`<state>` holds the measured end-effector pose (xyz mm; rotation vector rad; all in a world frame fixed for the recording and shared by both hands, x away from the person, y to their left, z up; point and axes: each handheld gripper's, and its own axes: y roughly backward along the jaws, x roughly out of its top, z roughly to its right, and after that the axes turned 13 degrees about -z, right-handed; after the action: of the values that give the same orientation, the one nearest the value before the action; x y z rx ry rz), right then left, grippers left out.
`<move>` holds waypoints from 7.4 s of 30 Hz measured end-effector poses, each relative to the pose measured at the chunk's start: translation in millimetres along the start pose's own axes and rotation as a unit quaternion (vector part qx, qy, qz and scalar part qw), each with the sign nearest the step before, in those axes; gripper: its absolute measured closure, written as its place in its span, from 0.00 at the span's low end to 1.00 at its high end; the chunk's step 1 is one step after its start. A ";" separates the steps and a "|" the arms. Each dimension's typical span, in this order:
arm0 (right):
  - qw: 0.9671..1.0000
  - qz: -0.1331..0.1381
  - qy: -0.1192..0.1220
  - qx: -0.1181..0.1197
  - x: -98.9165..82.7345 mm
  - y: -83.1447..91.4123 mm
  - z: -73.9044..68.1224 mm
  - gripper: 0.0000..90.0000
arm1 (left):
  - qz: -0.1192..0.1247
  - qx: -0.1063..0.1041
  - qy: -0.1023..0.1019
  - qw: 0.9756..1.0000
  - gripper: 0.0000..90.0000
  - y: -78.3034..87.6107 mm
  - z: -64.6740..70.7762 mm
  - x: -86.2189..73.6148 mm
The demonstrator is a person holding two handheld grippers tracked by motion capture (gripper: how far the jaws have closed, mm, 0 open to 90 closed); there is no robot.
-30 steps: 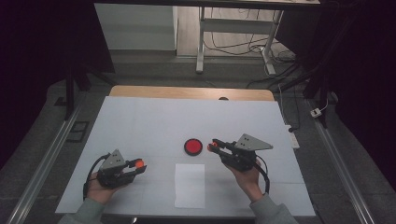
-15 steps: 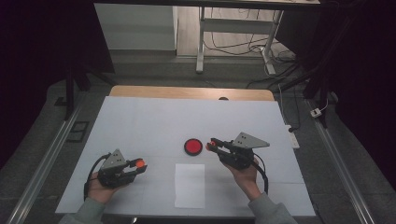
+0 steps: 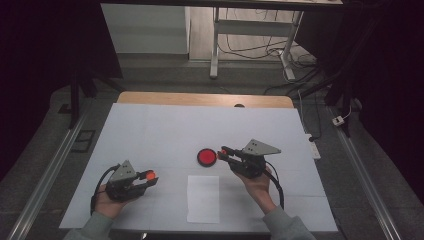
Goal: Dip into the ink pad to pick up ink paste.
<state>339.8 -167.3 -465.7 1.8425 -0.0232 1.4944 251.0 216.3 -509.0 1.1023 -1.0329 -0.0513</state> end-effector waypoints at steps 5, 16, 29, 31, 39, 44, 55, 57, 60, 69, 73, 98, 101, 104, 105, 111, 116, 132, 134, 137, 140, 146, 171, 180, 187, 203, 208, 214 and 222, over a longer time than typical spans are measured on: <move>1.000 -0.009 0.000 -0.001 -1.0 -6.8 2.1 0.80 | -0.004 0.000 -0.001 1.000 0.72 -1.7 0.0 0.1; 1.000 -0.021 0.002 -0.002 1.5 -24.6 4.9 0.80 | -0.010 0.001 -0.007 1.000 0.72 -4.0 1.7 1.1; 0.999 -0.041 0.002 -0.004 0.5 -43.7 6.5 0.80 | -0.011 0.001 -0.008 1.000 0.72 -4.3 2.0 1.3; 0.999 -0.044 0.004 -0.005 0.3 -46.4 7.2 0.80 | -0.011 0.001 -0.008 1.000 0.72 -4.4 1.9 1.3; 0.998 -0.054 0.003 -0.010 0.8 -56.2 10.8 0.80 | -0.011 0.001 -0.007 1.000 0.72 -4.9 1.6 1.4; 0.998 -0.063 0.004 -0.010 0.7 -64.4 11.9 0.80 | -0.011 0.001 -0.007 1.000 0.72 -4.5 1.8 1.2; 0.997 -0.081 0.008 -0.013 -0.6 -76.6 13.4 0.80 | -0.010 0.001 -0.007 1.000 0.72 -4.9 1.8 1.1; 0.996 -0.083 0.008 -0.012 -0.9 -78.3 13.6 0.80 | -0.010 0.001 -0.007 1.000 0.72 -5.0 1.9 1.0; 0.996 -0.088 0.009 -0.013 -1.4 -80.7 13.2 0.80 | -0.011 0.001 -0.007 1.000 0.72 -5.2 1.9 1.1; 0.996 -0.092 0.005 -0.016 -4.4 -86.1 15.4 0.80 | -0.010 0.000 -0.006 1.000 0.72 -5.2 1.7 1.0; 0.995 -0.098 0.007 -0.019 -5.5 -88.4 15.6 0.80 | -0.010 0.000 -0.006 1.000 0.72 -5.2 1.7 1.0; 0.993 -0.114 0.019 -0.030 -11.5 -98.4 15.4 0.80 | -0.009 -0.002 -0.005 1.000 0.72 -4.3 1.6 0.7; 0.993 -0.114 0.021 -0.032 -11.8 -98.2 15.0 0.80 | -0.010 -0.001 -0.005 1.000 0.72 -4.0 1.3 0.5; 0.993 -0.113 0.022 -0.035 -12.6 -98.3 14.3 0.80 | -0.009 -0.001 -0.003 1.000 0.72 -3.5 1.2 0.2; 0.993 -0.113 0.022 -0.035 -12.6 -98.4 14.2 0.80 | -0.009 -0.001 -0.002 1.000 0.72 -3.3 1.2 0.1; 0.993 -0.115 0.019 -0.038 -12.7 -98.1 13.7 0.80 | -0.008 0.000 -0.002 1.000 0.72 -2.7 1.6 0.0; 0.993 -0.113 0.018 -0.038 -13.3 -98.1 13.5 0.80 | -0.008 0.000 -0.003 1.000 0.72 -2.4 1.8 -0.1; 0.994 -0.101 0.019 -0.042 -17.2 -97.9 12.7 0.81 | -0.005 -0.001 -0.002 1.000 0.72 0.2 2.8 -0.7; 0.994 -0.101 0.015 -0.043 -17.4 -97.8 13.0 0.81 | -0.005 -0.001 -0.002 1.000 0.72 0.6 2.5 -0.8; 0.994 -0.103 0.011 -0.040 -15.9 -97.9 13.8 0.80 | -0.005 -0.002 -0.001 1.000 0.72 0.3 1.8 -0.7; 0.997 -0.075 -0.013 -0.026 -12.6 -91.8 19.0 0.80 | -0.006 -0.003 -0.001 1.000 0.72 -0.3 1.7 -0.5; 0.999 -0.021 -0.015 -0.020 6.5 -66.9 18.0 0.80 | -0.006 -0.002 -0.001 1.000 0.72 -0.5 1.9 -0.2; 0.997 -0.078 -0.006 -0.022 -2.8 -84.7 19.5 0.80 | -0.006 -0.003 0.002 1.000 0.72 -0.6 0.0 -1.4; 0.995 -0.093 -0.004 -0.020 -6.8 -90.8 19.3 0.80 | -0.006 -0.003 0.001 1.000 0.72 -0.8 -0.2 -1.6; 0.995 -0.103 -0.004 -0.017 -9.8 -95.5 19.7 0.80 | -0.008 -0.004 0.000 1.000 0.72 -1.2 -0.6 -1.6; 0.993 -0.114 0.012 -0.024 -12.0 -99.1 17.7 0.80 | -0.007 -0.003 0.002 1.000 0.72 -0.6 -0.5 -2.5; 0.994 -0.105 0.013 -0.025 -14.3 -99.4 17.0 0.80 | -0.007 -0.001 0.001 1.000 0.72 -0.4 -0.2 -2.5; 0.995 -0.096 0.011 -0.025 -17.0 -99.2 17.1 0.81 | -0.006 0.000 0.002 1.000 0.72 0.4 0.1 -2.5; 0.995 -0.097 0.013 -0.027 -17.7 -98.7 16.5 0.81 | -0.005 0.001 0.002 1.000 0.72 1.0 0.8 -1.9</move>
<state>392.4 -113.0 -533.6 1.7295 0.1242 1.3696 248.9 217.2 -509.4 1.1096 -1.0231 -0.0563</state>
